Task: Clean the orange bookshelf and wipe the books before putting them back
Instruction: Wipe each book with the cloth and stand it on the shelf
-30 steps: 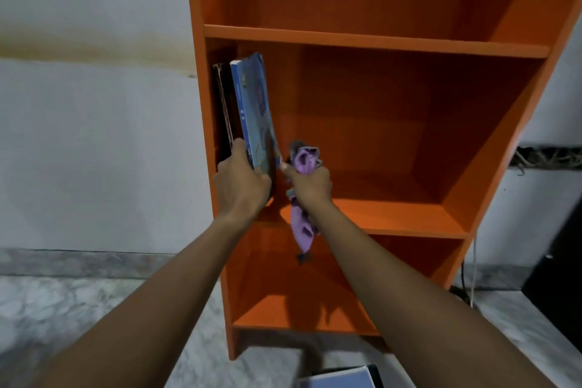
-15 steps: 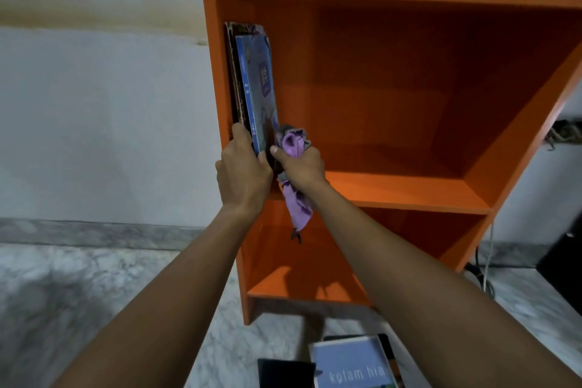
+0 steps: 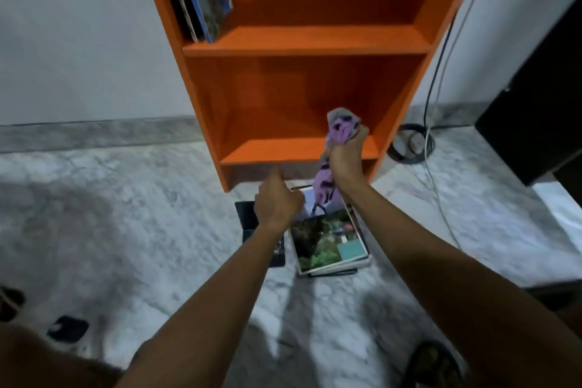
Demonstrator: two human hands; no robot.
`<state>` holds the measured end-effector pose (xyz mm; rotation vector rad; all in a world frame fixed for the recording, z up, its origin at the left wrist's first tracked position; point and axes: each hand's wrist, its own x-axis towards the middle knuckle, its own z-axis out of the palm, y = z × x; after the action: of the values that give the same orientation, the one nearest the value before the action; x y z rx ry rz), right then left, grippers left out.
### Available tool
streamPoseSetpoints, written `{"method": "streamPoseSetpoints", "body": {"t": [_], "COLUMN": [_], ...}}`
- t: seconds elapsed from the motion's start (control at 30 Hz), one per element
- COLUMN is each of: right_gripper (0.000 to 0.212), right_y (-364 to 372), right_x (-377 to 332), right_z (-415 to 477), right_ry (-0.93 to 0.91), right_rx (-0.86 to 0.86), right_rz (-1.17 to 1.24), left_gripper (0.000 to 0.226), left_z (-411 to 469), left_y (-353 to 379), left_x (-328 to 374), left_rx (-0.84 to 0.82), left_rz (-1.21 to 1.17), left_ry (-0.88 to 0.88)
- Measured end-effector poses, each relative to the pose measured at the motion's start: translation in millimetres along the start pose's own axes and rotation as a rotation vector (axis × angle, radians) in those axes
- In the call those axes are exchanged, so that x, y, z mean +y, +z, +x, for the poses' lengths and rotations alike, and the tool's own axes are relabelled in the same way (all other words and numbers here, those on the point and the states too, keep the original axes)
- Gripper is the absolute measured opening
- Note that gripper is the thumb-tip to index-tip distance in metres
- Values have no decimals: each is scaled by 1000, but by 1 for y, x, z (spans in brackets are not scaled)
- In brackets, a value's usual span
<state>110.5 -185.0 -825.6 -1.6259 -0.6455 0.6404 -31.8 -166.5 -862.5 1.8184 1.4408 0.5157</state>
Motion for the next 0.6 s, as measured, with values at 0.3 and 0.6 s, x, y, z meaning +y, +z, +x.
{"method": "streamPoseSetpoints", "body": {"t": [0.3, 0.6], "right_gripper": [50, 50], "right_y": [-67, -75], "right_x": [140, 177], "right_z": [-42, -66], "right_ry": [87, 27], "right_rx": [-216, -351], "right_rz": [-486, -1031], "left_gripper": [16, 23], "left_z": [-53, -33], "left_y": [84, 88], "left_x": [-74, -70], "left_rx": [-429, -421], "left_rz": [-397, -711], "left_ry": [-655, -543]}}
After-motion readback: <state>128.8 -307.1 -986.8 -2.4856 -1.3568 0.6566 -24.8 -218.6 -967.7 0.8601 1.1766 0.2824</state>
